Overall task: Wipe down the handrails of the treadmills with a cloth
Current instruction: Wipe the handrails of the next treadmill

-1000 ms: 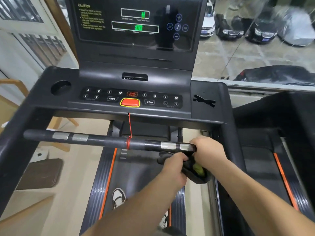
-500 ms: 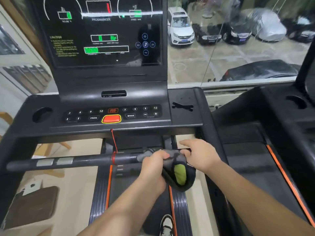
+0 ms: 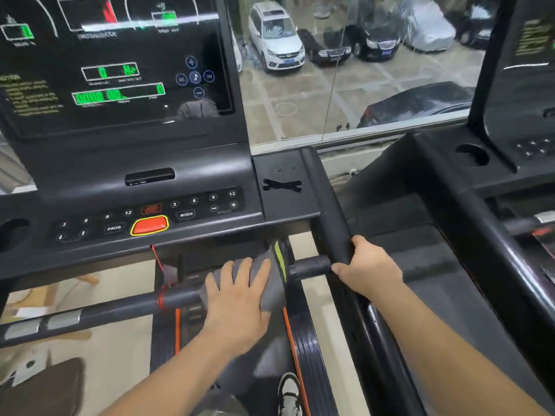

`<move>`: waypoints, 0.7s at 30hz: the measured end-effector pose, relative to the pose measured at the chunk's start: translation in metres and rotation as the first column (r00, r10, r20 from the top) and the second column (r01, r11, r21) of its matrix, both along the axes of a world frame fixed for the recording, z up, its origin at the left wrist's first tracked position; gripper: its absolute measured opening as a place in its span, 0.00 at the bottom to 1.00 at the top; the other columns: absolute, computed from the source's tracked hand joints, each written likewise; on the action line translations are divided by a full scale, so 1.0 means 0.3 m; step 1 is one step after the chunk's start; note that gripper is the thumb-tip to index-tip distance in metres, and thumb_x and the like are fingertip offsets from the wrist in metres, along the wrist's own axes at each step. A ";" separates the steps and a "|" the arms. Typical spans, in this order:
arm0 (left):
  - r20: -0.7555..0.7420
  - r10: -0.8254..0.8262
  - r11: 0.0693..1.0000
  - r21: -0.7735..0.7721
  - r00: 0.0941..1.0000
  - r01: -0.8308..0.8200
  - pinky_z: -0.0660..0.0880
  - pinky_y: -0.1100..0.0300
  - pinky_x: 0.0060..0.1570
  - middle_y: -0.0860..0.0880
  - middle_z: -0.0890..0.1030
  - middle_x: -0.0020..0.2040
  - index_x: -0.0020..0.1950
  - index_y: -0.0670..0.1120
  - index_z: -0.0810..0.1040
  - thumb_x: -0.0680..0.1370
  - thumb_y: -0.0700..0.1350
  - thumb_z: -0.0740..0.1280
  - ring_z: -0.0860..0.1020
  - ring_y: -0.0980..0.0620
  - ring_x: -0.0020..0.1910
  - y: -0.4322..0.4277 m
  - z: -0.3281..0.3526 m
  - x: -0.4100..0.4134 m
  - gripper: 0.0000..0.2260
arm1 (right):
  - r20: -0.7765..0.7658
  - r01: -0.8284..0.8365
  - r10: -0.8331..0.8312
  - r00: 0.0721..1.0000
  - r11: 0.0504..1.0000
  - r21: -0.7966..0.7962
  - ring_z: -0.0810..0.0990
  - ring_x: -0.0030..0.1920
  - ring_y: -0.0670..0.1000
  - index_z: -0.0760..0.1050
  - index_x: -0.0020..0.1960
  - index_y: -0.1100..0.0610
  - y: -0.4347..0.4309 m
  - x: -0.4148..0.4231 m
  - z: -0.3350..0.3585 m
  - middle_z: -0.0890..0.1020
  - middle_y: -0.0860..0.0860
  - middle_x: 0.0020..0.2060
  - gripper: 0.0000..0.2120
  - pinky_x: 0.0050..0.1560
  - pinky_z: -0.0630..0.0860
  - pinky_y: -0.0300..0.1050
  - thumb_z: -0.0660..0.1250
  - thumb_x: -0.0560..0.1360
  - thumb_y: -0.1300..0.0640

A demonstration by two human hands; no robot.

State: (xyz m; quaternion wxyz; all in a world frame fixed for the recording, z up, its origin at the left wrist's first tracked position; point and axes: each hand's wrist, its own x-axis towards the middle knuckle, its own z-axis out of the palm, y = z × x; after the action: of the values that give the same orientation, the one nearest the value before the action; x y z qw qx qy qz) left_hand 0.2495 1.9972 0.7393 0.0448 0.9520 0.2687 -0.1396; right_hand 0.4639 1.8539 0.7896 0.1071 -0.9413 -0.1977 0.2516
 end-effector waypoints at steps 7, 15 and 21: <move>0.063 -0.152 0.988 0.043 0.986 0.149 0.64 0.35 0.64 0.43 0.64 0.73 0.83 0.45 0.47 0.75 0.60 0.67 0.65 0.37 0.69 -0.184 0.010 0.359 0.45 | 0.033 0.023 -0.025 0.999 0.997 0.069 0.80 0.53 0.55 0.72 0.64 0.50 -0.024 -0.006 0.006 0.82 0.49 0.54 0.22 0.52 0.80 0.51 0.72 0.74 0.44; 0.131 -0.321 0.947 0.060 0.938 0.316 0.73 0.43 0.58 0.50 0.70 0.72 0.80 0.49 0.63 0.64 0.52 0.73 0.70 0.39 0.67 0.002 -0.029 0.108 0.45 | 0.080 -0.007 0.006 0.997 1.000 0.024 0.80 0.55 0.57 0.71 0.67 0.52 -0.010 -0.007 0.003 0.81 0.51 0.55 0.24 0.50 0.78 0.49 0.71 0.75 0.43; 0.050 -0.177 0.980 0.097 0.983 0.171 0.69 0.40 0.63 0.50 0.66 0.75 0.82 0.50 0.55 0.70 0.50 0.70 0.67 0.37 0.71 -0.068 -0.018 0.179 0.43 | 0.085 0.007 -0.013 0.996 0.998 0.068 0.81 0.51 0.56 0.74 0.58 0.51 -0.001 0.001 0.006 0.82 0.49 0.49 0.18 0.49 0.80 0.50 0.72 0.72 0.45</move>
State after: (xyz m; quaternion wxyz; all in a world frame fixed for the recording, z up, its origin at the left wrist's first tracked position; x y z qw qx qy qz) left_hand 0.3032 1.9768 0.7340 -0.0040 0.9766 0.1893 -0.1025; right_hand 0.4643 1.8537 0.7914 0.1316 -0.9480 -0.2059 0.2038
